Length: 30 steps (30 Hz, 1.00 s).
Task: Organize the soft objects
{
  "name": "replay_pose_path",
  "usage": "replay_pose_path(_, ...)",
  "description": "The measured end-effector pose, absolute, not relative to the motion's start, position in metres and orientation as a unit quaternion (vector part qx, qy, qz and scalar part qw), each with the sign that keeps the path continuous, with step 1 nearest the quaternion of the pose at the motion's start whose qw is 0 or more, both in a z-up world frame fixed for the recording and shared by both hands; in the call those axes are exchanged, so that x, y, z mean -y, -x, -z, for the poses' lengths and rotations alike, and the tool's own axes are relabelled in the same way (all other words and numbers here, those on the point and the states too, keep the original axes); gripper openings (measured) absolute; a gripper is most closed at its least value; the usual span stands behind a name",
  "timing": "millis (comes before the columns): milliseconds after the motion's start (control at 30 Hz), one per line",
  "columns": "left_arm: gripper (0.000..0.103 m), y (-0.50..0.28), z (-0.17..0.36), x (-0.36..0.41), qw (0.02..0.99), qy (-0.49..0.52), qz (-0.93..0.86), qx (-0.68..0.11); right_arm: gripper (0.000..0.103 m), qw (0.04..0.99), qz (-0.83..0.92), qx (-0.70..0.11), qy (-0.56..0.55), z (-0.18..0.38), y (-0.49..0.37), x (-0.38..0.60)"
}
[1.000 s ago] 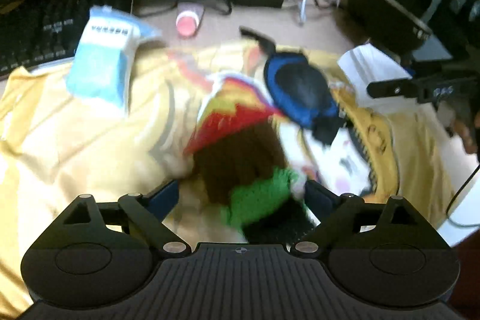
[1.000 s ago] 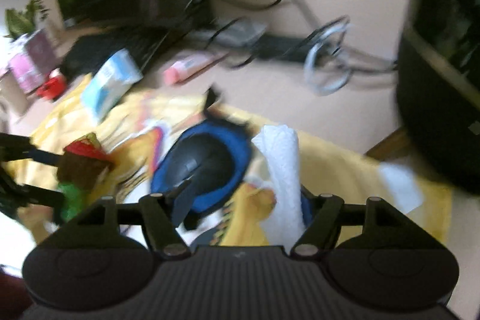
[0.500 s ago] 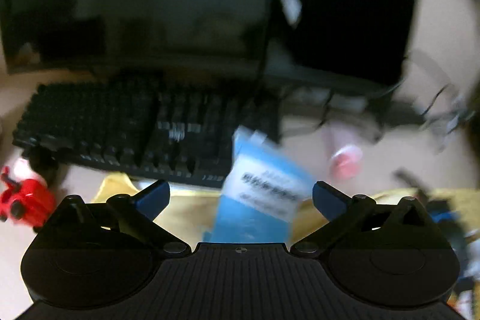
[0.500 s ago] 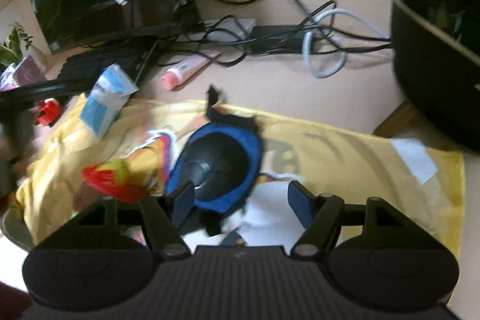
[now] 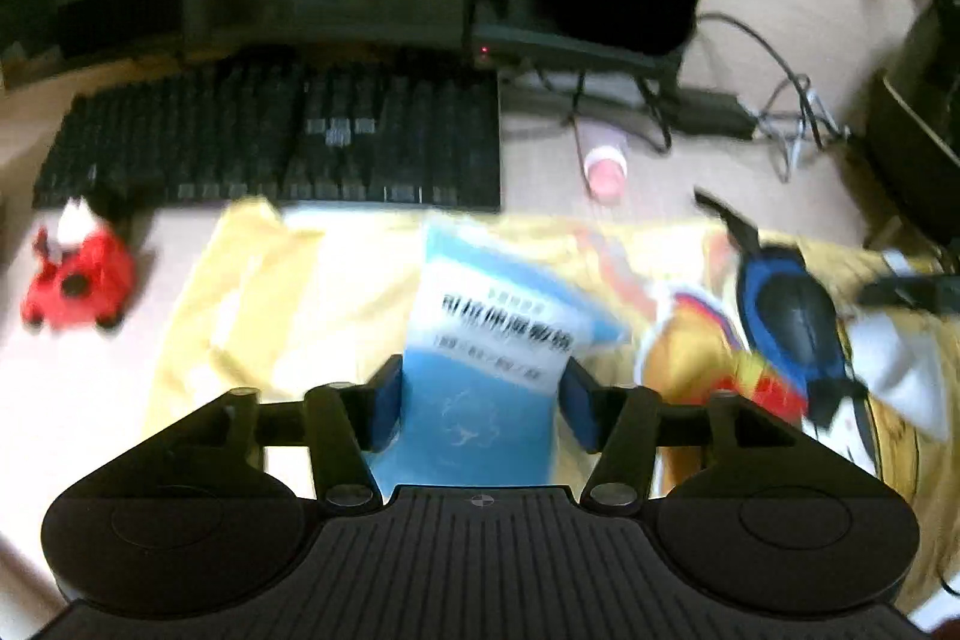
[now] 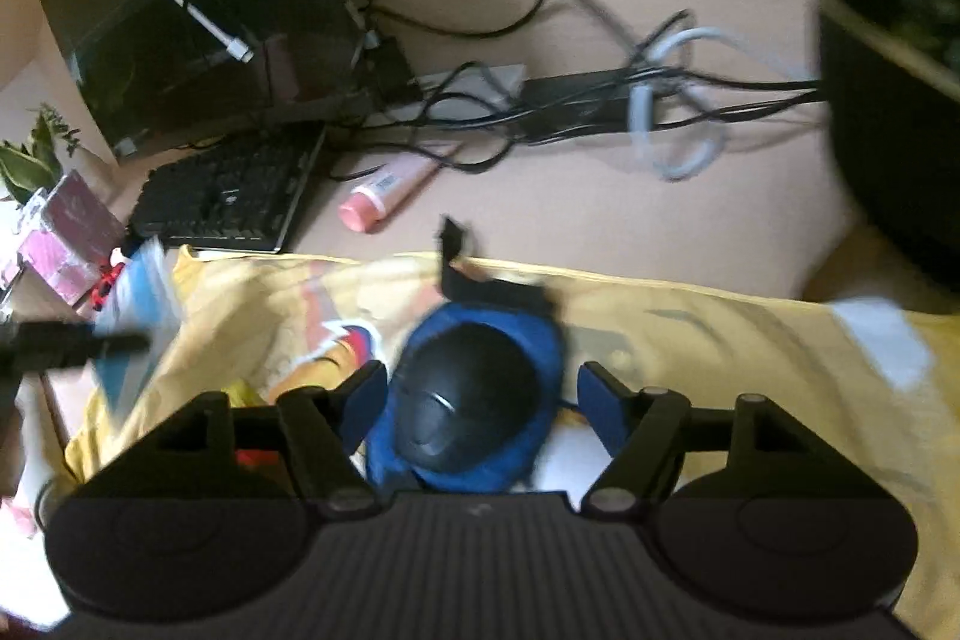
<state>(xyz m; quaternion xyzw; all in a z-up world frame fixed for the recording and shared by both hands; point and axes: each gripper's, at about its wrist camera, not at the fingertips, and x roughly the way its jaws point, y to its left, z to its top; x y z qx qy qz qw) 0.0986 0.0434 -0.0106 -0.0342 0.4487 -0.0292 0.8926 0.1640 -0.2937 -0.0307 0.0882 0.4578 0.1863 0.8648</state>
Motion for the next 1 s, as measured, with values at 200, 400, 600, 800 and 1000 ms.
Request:
replay_pose_path(200, 0.094, -0.086, 0.034, -0.041, 0.884, 0.066, 0.019, -0.462, 0.09, 0.878, -0.13, -0.46, -0.004, 0.063, -0.196, 0.249)
replay_pose_path(400, 0.094, -0.077, 0.029, -0.043, 0.89, 0.089, 0.007, -0.448, 0.09, 0.87, -0.146, -0.47, 0.016, 0.076, -0.196, 0.236)
replay_pose_path(600, 0.096, -0.068, -0.006, -0.027, 0.906, 0.081, 0.054, -0.411, 0.072, 0.865, -0.194, -0.462, -0.021, 0.055, -0.175, 0.253)
replay_pose_path(800, 0.1, -0.061, -0.016, 0.025, 0.894, 0.066, 0.198, -0.395, 0.072, 0.834, -0.208, -0.49, -0.146, 0.041, -0.134, 0.284)
replay_pose_path(1000, 0.101, -0.068, 0.003, 0.075, 0.866, 0.047, 0.268, -0.418, 0.079, 0.85, -0.186, -0.484, -0.09, 0.049, -0.108, 0.282)
